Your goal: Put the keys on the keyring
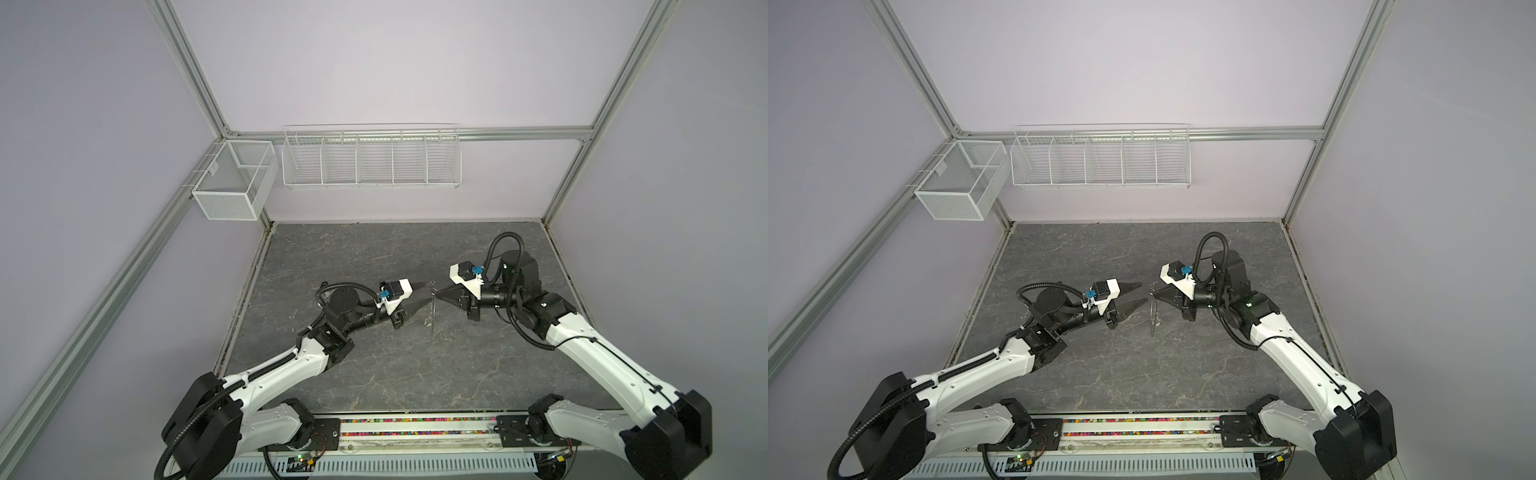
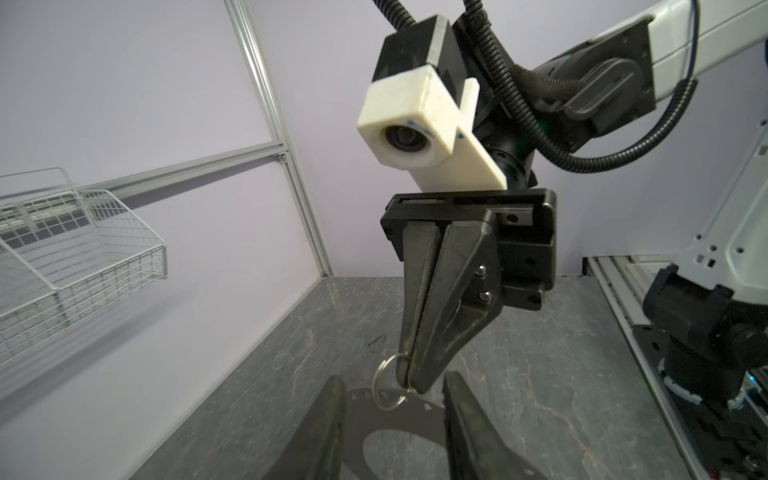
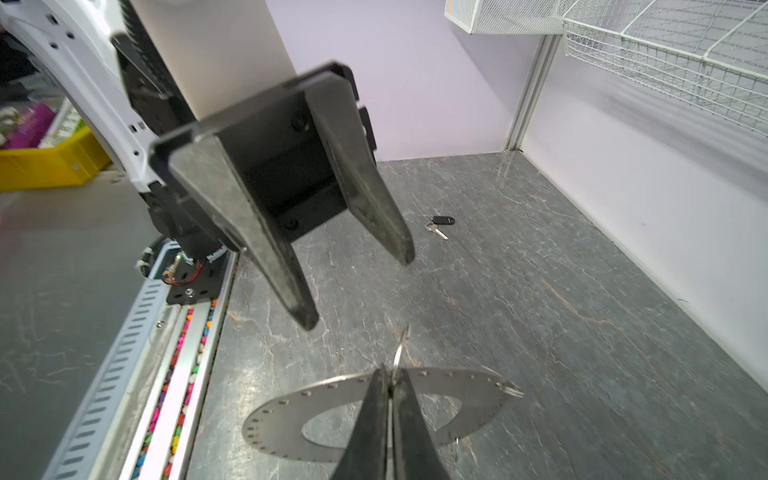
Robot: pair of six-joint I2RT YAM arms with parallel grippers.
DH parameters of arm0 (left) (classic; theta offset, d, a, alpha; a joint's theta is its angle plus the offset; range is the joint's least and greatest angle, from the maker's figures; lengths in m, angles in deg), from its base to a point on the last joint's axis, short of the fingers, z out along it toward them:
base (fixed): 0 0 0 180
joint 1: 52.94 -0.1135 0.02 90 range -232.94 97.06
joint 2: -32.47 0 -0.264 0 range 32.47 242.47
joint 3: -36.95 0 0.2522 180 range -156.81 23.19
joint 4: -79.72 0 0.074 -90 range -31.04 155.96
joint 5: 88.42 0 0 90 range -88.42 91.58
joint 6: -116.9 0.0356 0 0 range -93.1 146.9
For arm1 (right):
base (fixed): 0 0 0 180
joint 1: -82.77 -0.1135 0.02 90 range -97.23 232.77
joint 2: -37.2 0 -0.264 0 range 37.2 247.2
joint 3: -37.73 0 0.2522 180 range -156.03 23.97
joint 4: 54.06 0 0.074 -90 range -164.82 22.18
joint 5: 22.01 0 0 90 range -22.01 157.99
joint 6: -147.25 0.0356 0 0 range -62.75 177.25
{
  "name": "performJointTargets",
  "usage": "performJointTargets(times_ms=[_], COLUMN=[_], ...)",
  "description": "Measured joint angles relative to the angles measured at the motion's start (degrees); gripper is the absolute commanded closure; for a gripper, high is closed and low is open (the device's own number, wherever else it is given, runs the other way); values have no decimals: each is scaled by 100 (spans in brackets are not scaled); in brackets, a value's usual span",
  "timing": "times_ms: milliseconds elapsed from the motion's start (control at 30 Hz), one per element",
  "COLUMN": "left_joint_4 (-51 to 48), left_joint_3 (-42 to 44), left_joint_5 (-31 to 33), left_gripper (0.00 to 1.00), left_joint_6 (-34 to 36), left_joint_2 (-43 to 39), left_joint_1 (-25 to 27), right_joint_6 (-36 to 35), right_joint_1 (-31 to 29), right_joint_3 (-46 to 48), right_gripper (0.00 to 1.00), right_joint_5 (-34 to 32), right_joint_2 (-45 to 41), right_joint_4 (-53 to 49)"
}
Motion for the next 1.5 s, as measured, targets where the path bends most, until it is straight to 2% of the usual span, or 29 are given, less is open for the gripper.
performJointTargets(times_ms=[367,733,867,1500], left_joint_4=[-1390,-2094,-2251,-3045], left_joint_3=[0,-297,-297,-295], left_joint_5=[514,509,470,295], left_gripper=[62,67,69,68], left_joint_6=[1067,1685,1781,2441], left_joint_2=[-376,-387,-356,-240], left_joint_1=[0,0,0,136], right_joint_6=[-879,-1502,-1593,-1679], right_joint_1=[-313,-680,-776,-968], right_joint_3=[168,402,402,221], right_gripper=[93,93,93,93], right_joint_5=[-833,-1309,-1379,-1327], right_joint_2=[-380,-459,-304,184], right_joint_4=[-85,-173,-251,-713])
